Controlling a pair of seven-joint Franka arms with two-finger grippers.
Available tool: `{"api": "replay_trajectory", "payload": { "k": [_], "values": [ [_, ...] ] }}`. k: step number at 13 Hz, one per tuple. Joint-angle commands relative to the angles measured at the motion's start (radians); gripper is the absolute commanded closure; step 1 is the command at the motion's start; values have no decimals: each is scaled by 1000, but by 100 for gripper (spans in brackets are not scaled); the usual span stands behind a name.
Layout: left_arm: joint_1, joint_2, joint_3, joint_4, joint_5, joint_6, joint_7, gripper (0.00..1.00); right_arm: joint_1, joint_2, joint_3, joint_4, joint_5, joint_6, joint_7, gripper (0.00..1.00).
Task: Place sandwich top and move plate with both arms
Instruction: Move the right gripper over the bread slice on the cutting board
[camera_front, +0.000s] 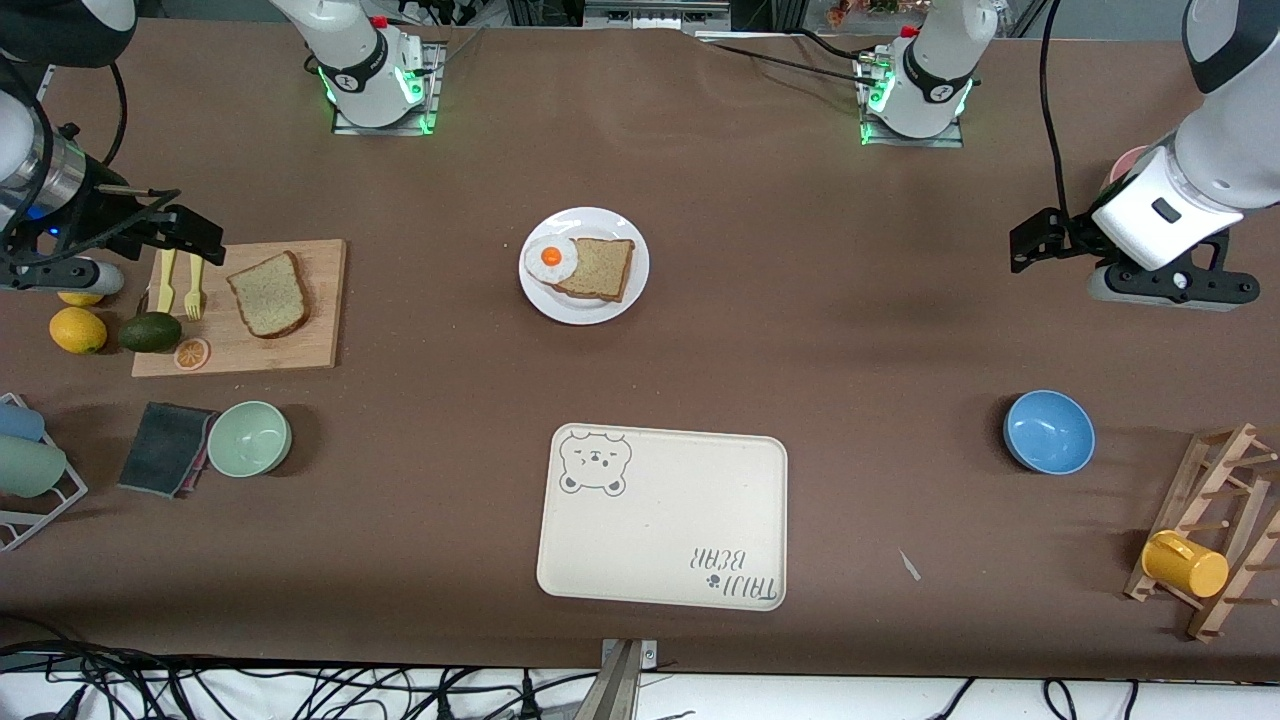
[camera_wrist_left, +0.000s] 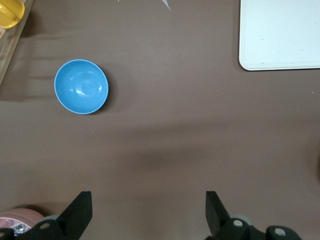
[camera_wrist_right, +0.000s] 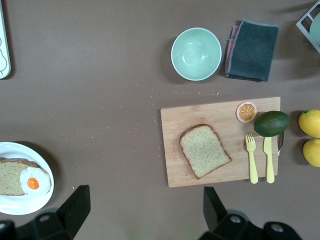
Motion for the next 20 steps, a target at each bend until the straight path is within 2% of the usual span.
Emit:
{"api": "replay_trajectory", "payload": {
  "k": [1,3,4,7,9,13,16,19,20],
  "values": [
    [0,12,-5,26,35,-12,3,0,21,68,38,-18,-44,-20,6,0],
    [-2,13,-5,24,35,-12,3,0,21,93,36,-59,-47,44,8,0],
    [-2,13,-5,26,35,-12,3,0,23,84,38,-136,-45,106,11,0],
    [-2,13,-5,26,35,-12,3,0,21,1,36,-454,-59,393,5,0],
    [-2,13,-5,24,35,-12,3,0,21,1,9,-602,-100,518,-6,0],
    [1,13,-5,26,35,-12,5,0,21,76,-27,-669,-240,547,-41,0],
    [0,15,-5,27,34,-12,5,0,21,151,-45,-690,-379,587,-43,0],
    [-9,19,-5,31,34,-14,3,0,21,208,-51,-690,-420,610,-43,1],
    [-8,19,-5,31,32,-14,5,0,21,214,-51,-687,-435,612,-43,6]
  ]
}}
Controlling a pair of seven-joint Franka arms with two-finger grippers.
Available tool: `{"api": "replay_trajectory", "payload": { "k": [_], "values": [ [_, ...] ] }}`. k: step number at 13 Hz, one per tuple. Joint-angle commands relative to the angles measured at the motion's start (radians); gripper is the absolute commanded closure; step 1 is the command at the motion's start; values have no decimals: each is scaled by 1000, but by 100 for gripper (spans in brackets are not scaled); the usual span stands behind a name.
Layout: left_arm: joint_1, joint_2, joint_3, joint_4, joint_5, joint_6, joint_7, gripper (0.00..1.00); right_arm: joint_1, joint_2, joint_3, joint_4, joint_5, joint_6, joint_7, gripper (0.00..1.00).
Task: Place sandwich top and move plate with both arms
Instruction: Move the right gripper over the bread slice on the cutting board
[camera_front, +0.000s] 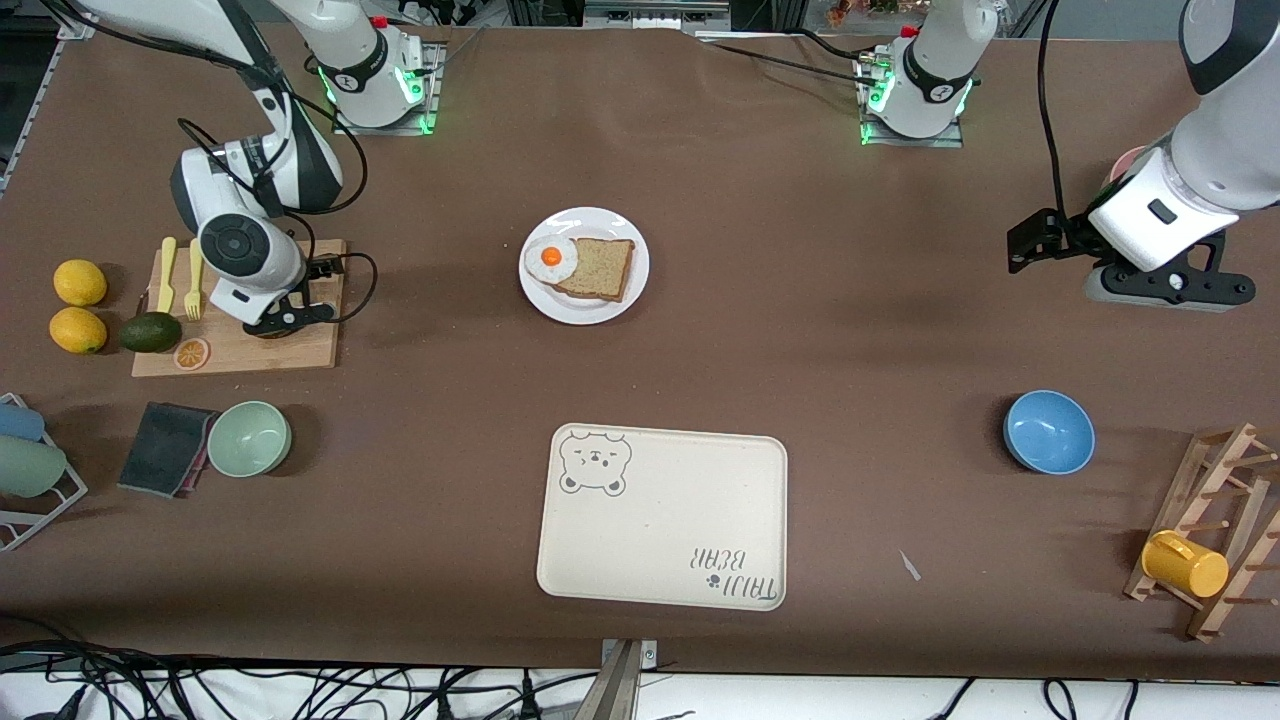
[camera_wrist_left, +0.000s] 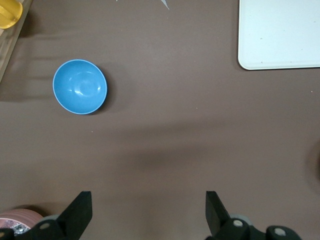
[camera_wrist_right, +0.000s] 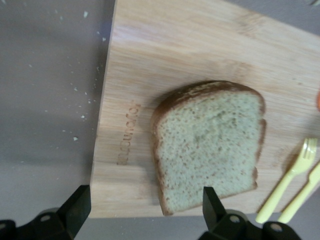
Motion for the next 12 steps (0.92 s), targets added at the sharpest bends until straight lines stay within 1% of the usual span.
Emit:
{"api": "replay_trajectory", "payload": {
  "k": [1,2,4,6,8,9,11,12],
  "values": [
    [-8,18,-2,32,34,-14,5,0,-1,23,-5,2,-44,14,-14,14],
    [-8,18,-2,30,34,-12,6,0,-1,35,-5,4,-44,14,-14,24],
    [-9,18,-2,32,32,-12,3,0,-1,40,-5,7,-64,16,-14,38],
    [-8,20,-2,30,34,-12,6,0,-2,51,-13,7,-82,39,-14,49],
    [-11,21,-2,30,34,-12,5,0,-4,66,-26,7,-95,70,-20,57],
    [-8,20,-2,29,34,-12,5,0,-4,68,-31,10,-105,73,-25,58],
    [-8,22,-2,27,35,-12,5,0,-4,72,-36,12,-107,83,-25,72],
    [-9,28,-2,29,35,-12,5,0,-5,75,-36,13,-105,87,-25,85]
  ]
}}
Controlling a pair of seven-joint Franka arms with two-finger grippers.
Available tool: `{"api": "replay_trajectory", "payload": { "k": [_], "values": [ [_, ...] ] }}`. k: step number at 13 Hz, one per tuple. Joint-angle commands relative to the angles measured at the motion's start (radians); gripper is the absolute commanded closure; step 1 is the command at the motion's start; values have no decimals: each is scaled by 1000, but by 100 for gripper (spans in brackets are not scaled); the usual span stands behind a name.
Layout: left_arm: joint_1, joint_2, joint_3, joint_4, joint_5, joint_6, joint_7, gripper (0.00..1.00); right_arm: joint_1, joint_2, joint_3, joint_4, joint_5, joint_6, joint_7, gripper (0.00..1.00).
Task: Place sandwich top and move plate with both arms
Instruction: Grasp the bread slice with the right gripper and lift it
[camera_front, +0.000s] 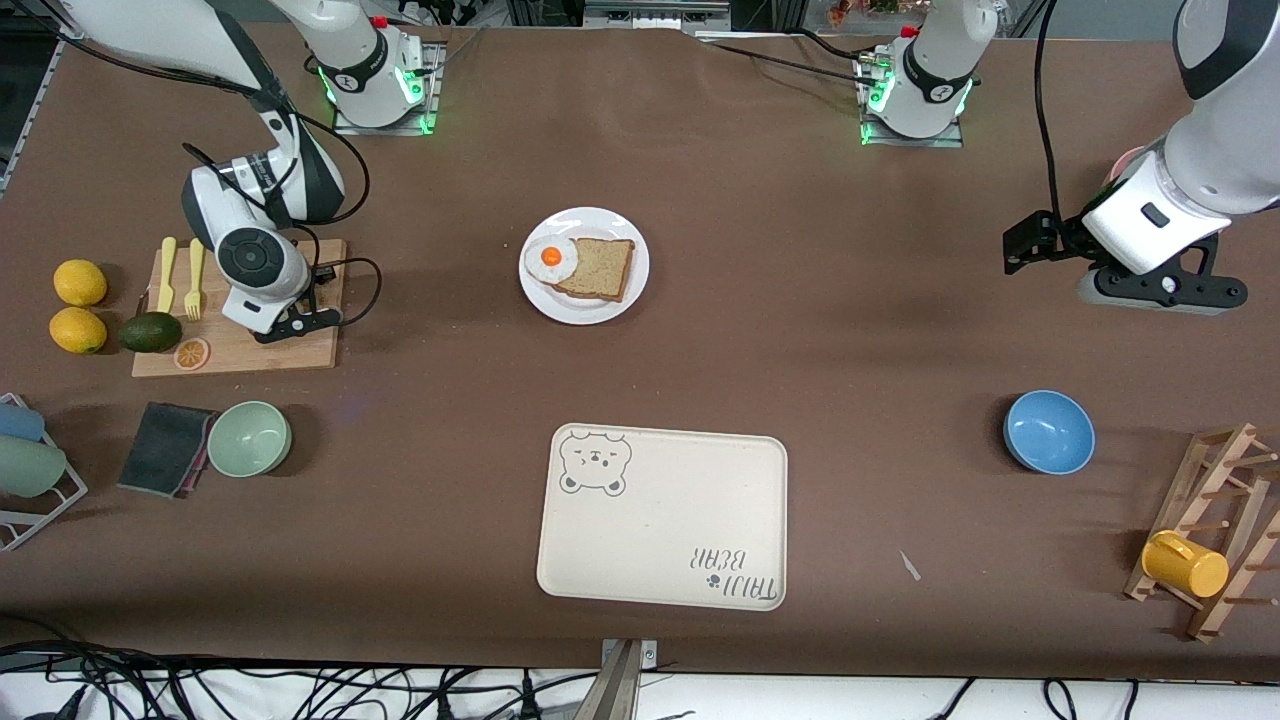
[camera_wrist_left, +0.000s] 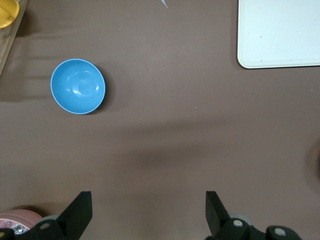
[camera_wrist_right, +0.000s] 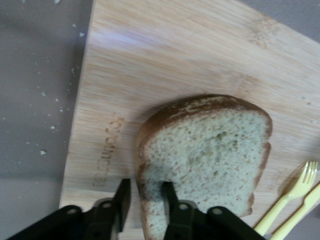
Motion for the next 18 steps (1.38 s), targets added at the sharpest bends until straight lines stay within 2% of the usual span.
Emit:
{"api": "replay_trajectory", "payload": {
  "k": [1,5,7,8,9,11,13,16,18],
  "values": [
    [-7,25,-2,29,35,-11,5,0,-10,22,-6,9,-16,27,-14,99],
    [-9,36,-3,29,35,-6,5,0,-8,8,-6,22,-11,15,-12,100],
    [-9,40,-5,29,34,3,3,0,-7,-42,6,45,1,-73,-14,100],
    [-12,40,-6,29,34,5,3,0,-5,-67,44,77,24,-165,-14,100],
    [-24,48,-9,29,35,14,3,0,-5,-85,99,138,83,-274,-11,100],
    [-27,56,-9,27,35,19,3,0,-4,-82,199,313,188,-539,6,100],
    [-29,63,-9,24,35,20,3,0,16,-75,273,458,248,-701,42,100],
    [-27,69,-9,26,35,29,3,0,108,-70,342,529,329,-744,252,100],
    [-27,77,-9,26,35,40,3,0,191,-37,350,556,412,-723,361,100]
  ]
}}
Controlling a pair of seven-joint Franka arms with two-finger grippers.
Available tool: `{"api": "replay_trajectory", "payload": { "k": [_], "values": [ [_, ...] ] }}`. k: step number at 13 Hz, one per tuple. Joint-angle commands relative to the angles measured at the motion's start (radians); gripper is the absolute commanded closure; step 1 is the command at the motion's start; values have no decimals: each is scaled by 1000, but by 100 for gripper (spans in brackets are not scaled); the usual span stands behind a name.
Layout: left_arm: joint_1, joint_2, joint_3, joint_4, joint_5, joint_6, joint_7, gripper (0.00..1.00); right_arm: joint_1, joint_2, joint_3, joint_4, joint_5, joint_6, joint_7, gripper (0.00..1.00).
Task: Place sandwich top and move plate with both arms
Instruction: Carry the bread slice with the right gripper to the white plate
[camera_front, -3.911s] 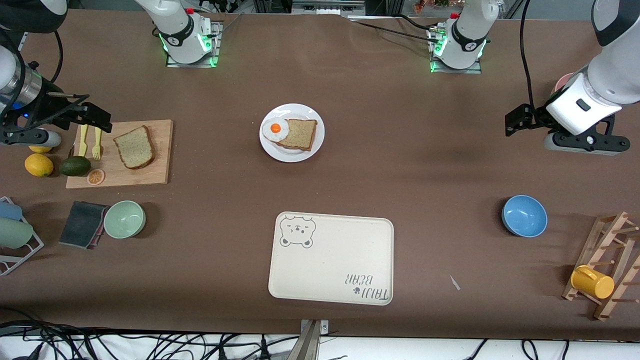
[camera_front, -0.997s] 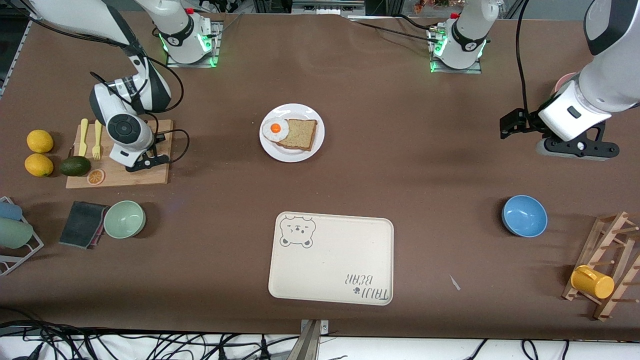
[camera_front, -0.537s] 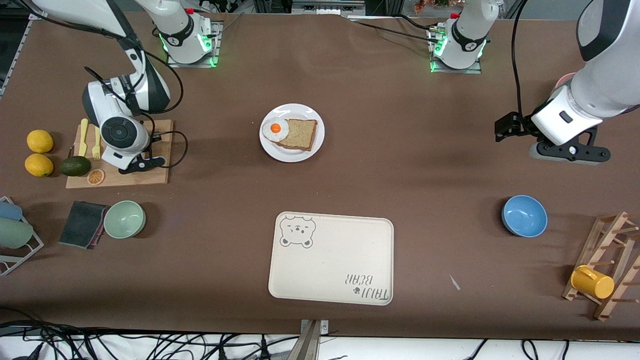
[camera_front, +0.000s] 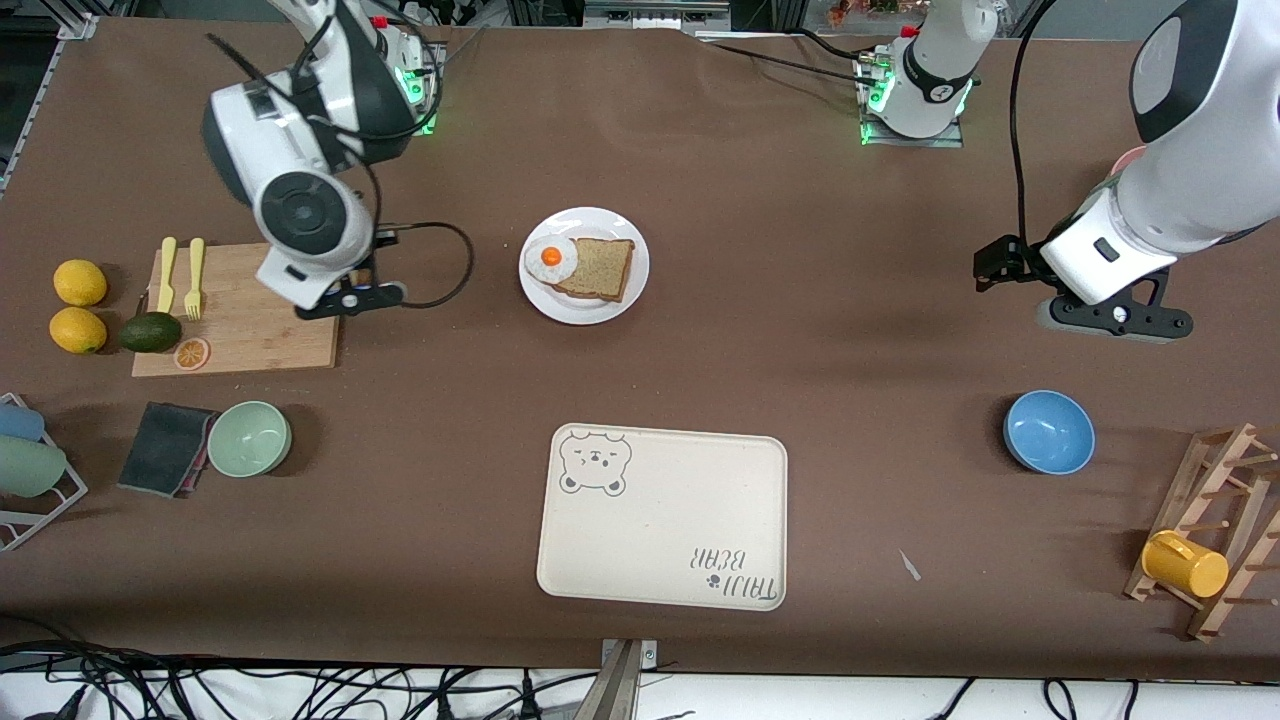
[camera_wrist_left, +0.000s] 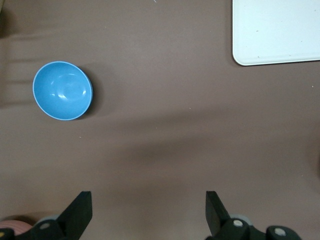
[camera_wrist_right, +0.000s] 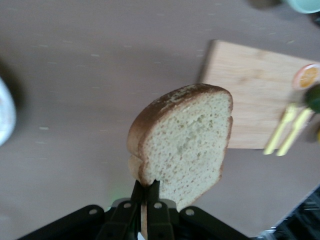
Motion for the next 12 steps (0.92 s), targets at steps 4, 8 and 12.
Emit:
{"api": "replay_trajectory", "payload": {
  "k": [4,8,12],
  "values": [
    [-1,18,-4,26,35,4,3,0,234,228,6,213,88,19,248,100],
    [-1,18,-4,26,35,4,3,0,334,331,4,236,76,137,288,100],
    [-6,16,-9,29,37,12,3,0,414,388,4,238,71,194,326,100]
  ]
}}
